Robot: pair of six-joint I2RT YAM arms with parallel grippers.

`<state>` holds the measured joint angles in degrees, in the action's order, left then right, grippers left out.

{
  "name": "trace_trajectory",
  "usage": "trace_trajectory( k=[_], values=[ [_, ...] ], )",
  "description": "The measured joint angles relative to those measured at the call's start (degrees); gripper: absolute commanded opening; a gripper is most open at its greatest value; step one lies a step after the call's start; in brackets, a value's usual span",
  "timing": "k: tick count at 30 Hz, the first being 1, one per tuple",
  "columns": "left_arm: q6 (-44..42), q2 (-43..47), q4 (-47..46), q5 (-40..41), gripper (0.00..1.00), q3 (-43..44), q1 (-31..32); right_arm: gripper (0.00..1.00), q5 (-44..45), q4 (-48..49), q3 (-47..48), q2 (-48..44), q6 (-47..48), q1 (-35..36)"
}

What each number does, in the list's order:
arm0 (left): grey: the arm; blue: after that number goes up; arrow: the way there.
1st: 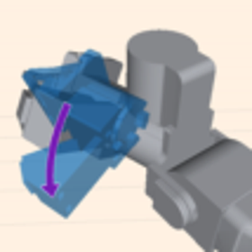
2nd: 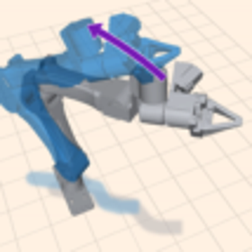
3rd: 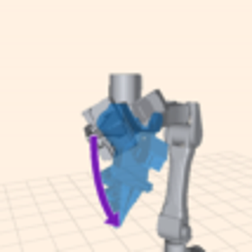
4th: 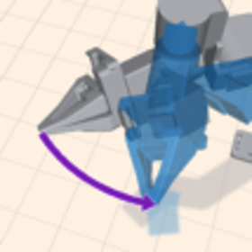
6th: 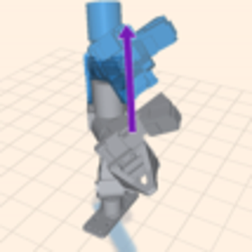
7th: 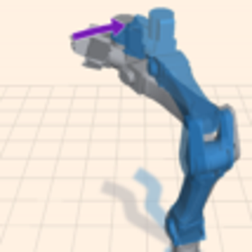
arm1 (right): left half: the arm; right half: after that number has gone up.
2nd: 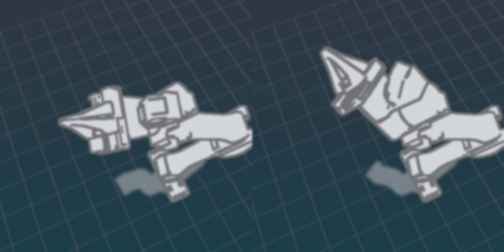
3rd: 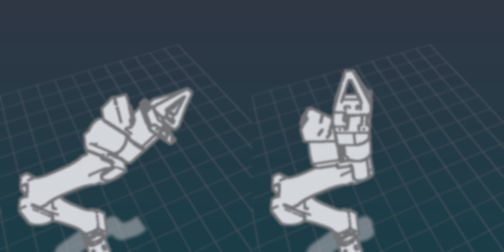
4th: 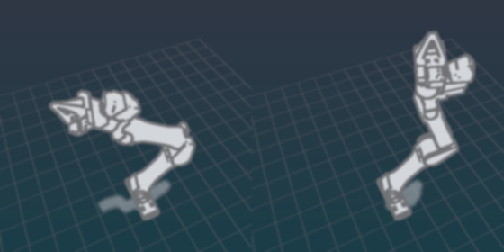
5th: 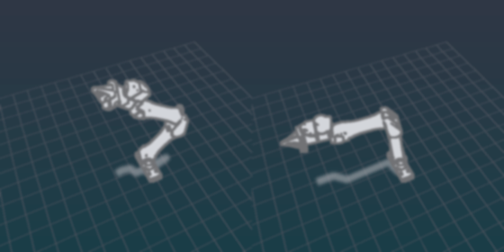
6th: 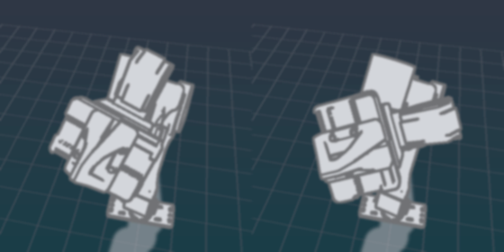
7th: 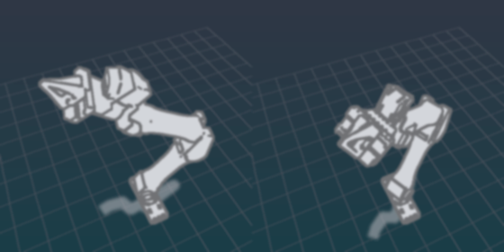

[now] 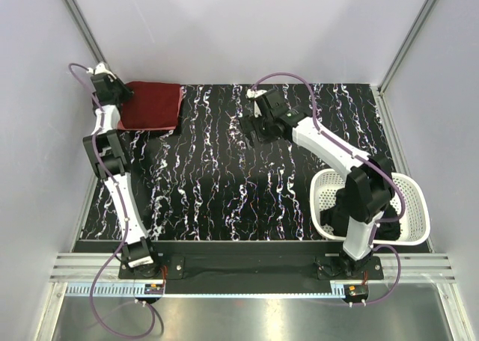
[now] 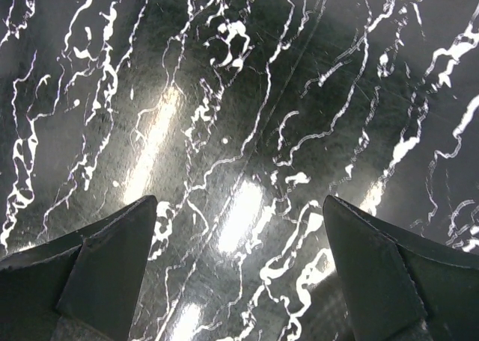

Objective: Fold and stack the t-shirts
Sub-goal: Neatly place the folded tshirt to the corner

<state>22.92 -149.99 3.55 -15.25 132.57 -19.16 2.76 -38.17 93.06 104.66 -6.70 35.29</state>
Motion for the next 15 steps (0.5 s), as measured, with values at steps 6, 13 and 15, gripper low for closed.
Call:
trace_trajectory(
  k=[6,13,15],
  values=[
    [5.99,-7.06,-4.46,-0.57,0.00,2.99,-0.61,1.00,-0.85,0.28,3.65,3.96,-0.02,-0.26],
    [10.62,-9.97,-8.37,0.09,0.00,6.95,-1.66,1.00,-1.84,0.46,7.04,7.56,-0.90,-0.46],
    [10.82,-9.84,-9.66,0.04,0.00,6.36,-1.97,1.00,-2.01,0.59,7.23,8.04,-1.31,-0.46]
  ],
)
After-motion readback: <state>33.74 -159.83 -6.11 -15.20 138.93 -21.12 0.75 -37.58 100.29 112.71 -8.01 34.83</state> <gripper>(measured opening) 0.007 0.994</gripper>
